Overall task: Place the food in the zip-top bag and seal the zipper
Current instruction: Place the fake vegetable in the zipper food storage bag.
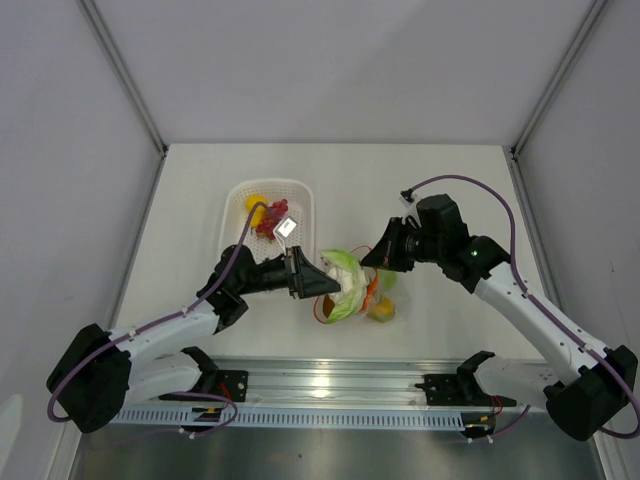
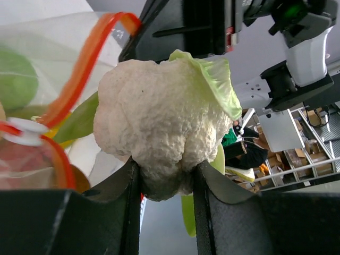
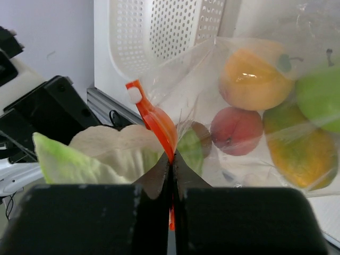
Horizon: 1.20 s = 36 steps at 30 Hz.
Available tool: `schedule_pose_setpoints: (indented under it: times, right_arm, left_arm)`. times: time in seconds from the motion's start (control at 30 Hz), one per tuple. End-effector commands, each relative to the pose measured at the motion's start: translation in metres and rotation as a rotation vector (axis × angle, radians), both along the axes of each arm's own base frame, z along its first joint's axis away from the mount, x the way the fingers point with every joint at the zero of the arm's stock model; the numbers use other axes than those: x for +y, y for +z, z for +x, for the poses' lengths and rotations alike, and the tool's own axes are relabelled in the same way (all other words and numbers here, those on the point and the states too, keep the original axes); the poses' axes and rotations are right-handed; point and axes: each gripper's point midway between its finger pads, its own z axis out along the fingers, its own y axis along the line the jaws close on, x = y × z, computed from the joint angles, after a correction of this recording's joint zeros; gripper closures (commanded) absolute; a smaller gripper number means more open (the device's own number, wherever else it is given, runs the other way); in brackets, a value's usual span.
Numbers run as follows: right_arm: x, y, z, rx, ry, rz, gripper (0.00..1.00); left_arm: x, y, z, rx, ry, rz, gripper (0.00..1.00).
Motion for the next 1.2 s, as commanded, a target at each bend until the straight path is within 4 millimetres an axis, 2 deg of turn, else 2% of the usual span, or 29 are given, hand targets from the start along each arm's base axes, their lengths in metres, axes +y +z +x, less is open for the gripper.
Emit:
schedule_pose_setpoints:
  times: [0.0, 0.07, 0.1, 0.17, 0.2, 0.23, 0.27, 0.3, 0.33, 0.43, 0.47, 0.5, 0.57, 0.6, 0.63, 0.67, 0.7, 0.73, 0.9, 1.0, 1.07, 1.13, 1.17]
  right_arm:
    - [0.004, 0.029, -0.004, -0.065, 0.023, 0.073, 1.0]
    - [0.003, 0.031, -0.005, -0.068, 0.026, 0.073, 1.0]
    - [0.003, 0.032, -0.005, -0.072, 0.027, 0.074, 1.0]
    - [0.003, 0.032, -0.006, -0.072, 0.029, 0.073, 1.0]
    - [0.002, 0.033, -0.007, -0.073, 0.028, 0.078, 1.0]
    - [0.003, 0.033, -0.007, -0.072, 0.029, 0.08, 1.0]
    - [0.004, 0.035, -0.008, -0.07, 0.034, 0.09, 1.0]
    - [0.005, 0.037, -0.008, -0.072, 0.036, 0.096, 1.0]
    - [0.006, 0.038, -0.008, -0.072, 0.038, 0.104, 1.0]
    - [0.012, 0.048, -0.01, -0.071, 0.056, 0.148, 1.0]
    - [0.013, 0.05, -0.011, -0.072, 0.061, 0.157, 1.0]
    - [0.015, 0.052, -0.012, -0.073, 0.066, 0.165, 1.0]
    - [0.016, 0.051, -0.011, -0.07, 0.063, 0.16, 1.0]
    - [0.016, 0.051, -0.01, -0.071, 0.062, 0.159, 1.0]
    - [0.016, 0.05, -0.009, -0.069, 0.054, 0.155, 1.0]
    - [0.017, 0.047, -0.008, -0.062, 0.05, 0.15, 1.0]
    - [0.017, 0.048, -0.006, -0.065, 0.045, 0.152, 1.0]
    - [0.017, 0.047, -0.005, -0.059, 0.037, 0.154, 1.0]
    - [0.013, 0.048, 0.008, -0.073, -0.037, 0.144, 1.0]
    - [0.004, 0.042, 0.019, -0.076, -0.085, 0.11, 1.0]
    - [-0.001, 0.04, 0.023, -0.08, -0.1, 0.095, 1.0]
    - [-0.001, 0.039, 0.024, -0.077, -0.098, 0.096, 1.0]
    - [-0.002, 0.039, 0.024, -0.075, -0.099, 0.096, 1.0]
  left_arm:
    - [-0.004, 0.021, -0.005, -0.072, -0.043, -0.059, 1.0]
    - [-0.005, 0.016, 0.001, -0.054, -0.02, -0.037, 0.99]
    - [-0.004, 0.006, 0.005, -0.019, -0.002, 0.005, 0.99]
    - [-0.006, 0.005, 0.017, -0.004, 0.053, 0.039, 0.99]
    - [-0.004, -0.013, 0.02, 0.04, 0.074, 0.113, 0.99]
    - [-0.003, -0.015, 0.03, 0.049, 0.13, 0.145, 0.99]
    - [0.001, -0.026, 0.034, 0.07, 0.157, 0.208, 0.99]
    - [0.0, -0.019, 0.04, 0.04, 0.181, 0.203, 0.99]
    - [0.005, -0.032, 0.045, 0.07, 0.221, 0.26, 0.99]
    - [0.008, -0.041, 0.052, 0.072, 0.257, 0.321, 1.0]
    - [0.012, -0.046, 0.06, 0.077, 0.306, 0.358, 0.99]
    - [0.009, -0.038, 0.066, 0.048, 0.32, 0.375, 0.99]
    - [0.008, -0.038, 0.07, 0.049, 0.341, 0.413, 0.99]
    - [0.003, -0.04, 0.067, 0.037, 0.323, 0.43, 0.99]
    - [-0.002, -0.03, 0.067, 0.025, 0.32, 0.43, 0.99]
    - [-0.001, -0.035, 0.068, 0.019, 0.341, 0.468, 0.99]
    - [-0.009, -0.035, 0.058, 0.005, 0.319, 0.485, 0.99]
    - [-0.016, -0.029, 0.058, -0.005, 0.318, 0.491, 0.99]
    - [-0.038, -0.046, 0.031, -0.012, 0.244, 0.525, 1.0]
    - [-0.041, -0.056, 0.015, -0.025, 0.18, 0.517, 0.99]
    - [-0.037, -0.053, 0.011, -0.042, 0.168, 0.501, 0.95]
    - [-0.033, -0.055, 0.004, -0.068, 0.144, 0.49, 0.7]
    - [-0.03, -0.049, 0.004, -0.092, 0.15, 0.478, 0.42]
